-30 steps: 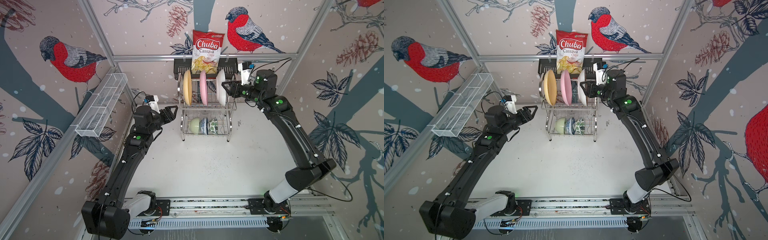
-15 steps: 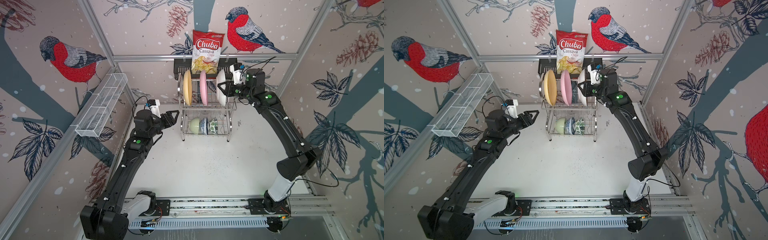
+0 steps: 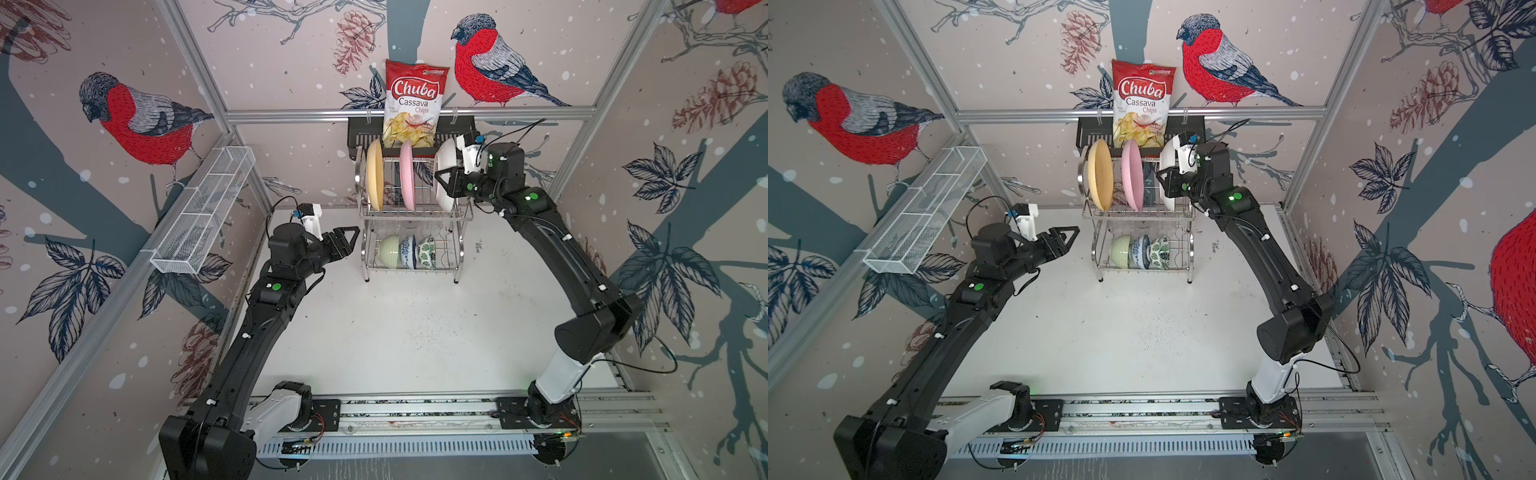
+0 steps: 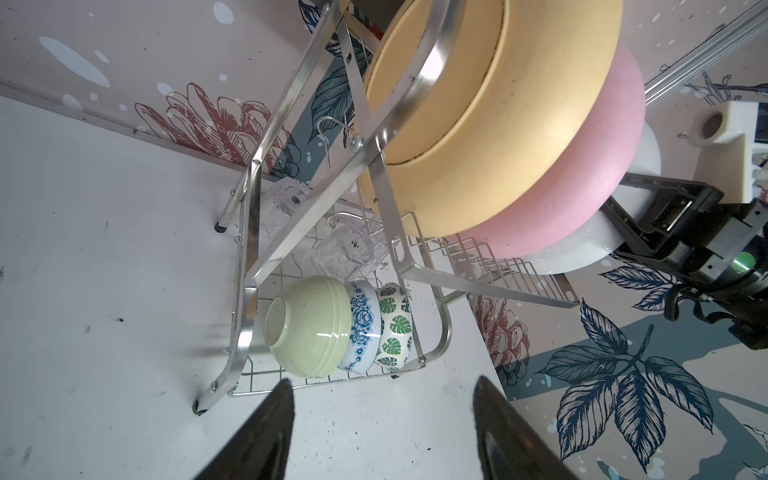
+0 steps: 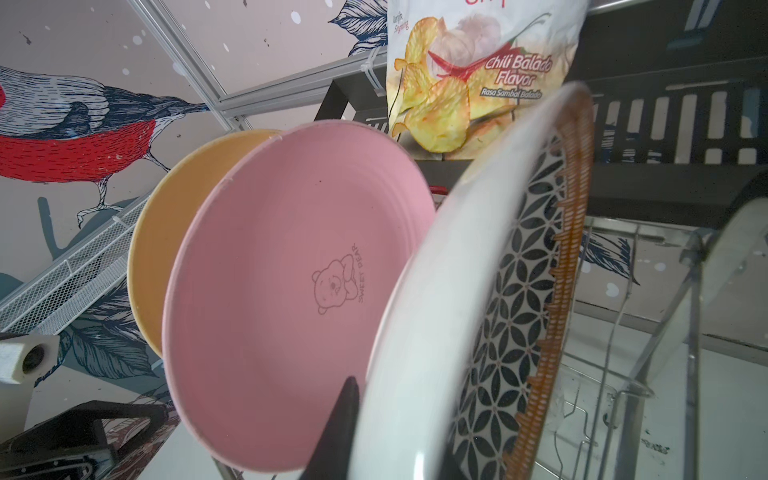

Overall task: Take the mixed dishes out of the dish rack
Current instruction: 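Lower the right gripper onto the white patterned plate rim and close it, then lift the white patterned plate out of the rack with the right gripper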

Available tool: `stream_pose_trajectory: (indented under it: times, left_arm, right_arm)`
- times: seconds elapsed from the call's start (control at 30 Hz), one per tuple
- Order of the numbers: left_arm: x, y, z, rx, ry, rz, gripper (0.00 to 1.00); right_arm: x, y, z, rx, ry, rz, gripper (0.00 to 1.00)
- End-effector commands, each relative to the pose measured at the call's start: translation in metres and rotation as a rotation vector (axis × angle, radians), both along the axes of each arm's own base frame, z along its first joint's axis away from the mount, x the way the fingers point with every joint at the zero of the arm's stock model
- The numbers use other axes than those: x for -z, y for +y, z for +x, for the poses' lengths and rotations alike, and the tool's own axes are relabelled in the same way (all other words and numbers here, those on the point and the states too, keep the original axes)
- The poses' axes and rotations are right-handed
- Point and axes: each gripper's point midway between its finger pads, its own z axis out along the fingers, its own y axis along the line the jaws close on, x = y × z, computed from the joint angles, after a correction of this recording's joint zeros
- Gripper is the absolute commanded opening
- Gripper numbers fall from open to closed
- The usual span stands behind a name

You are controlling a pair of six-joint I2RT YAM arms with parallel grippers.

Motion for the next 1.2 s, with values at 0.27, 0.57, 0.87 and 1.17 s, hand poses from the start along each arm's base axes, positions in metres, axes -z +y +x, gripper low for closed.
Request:
stream_pose_trajectory:
  times: [0.27,0.57,0.87,1.17]
  left_arm:
    - [0.005,-0.001,-0.004,0.008,-0.009,-0.013,0.67]
    - [0.005,0.001,-0.011,0.004,-0.006,-0.006,0.67]
    - [0.009,0.005,-0.02,-0.004,0.001,0.006,0.68]
    - [0.016,0.007,-0.027,-0.009,0.019,0.013,0.67]
  right_arm:
    - [0.007,0.002,-0.003,-0.002,0.019,0.015,0.13]
    - [-0.008,0.003,-0.006,0.007,-0.01,0.031,0.06]
    - [-0.037,0.003,-0.008,0.024,-0.058,0.064,0.04]
    - [-0.078,-0.002,-0.017,0.027,-0.13,0.098,0.03]
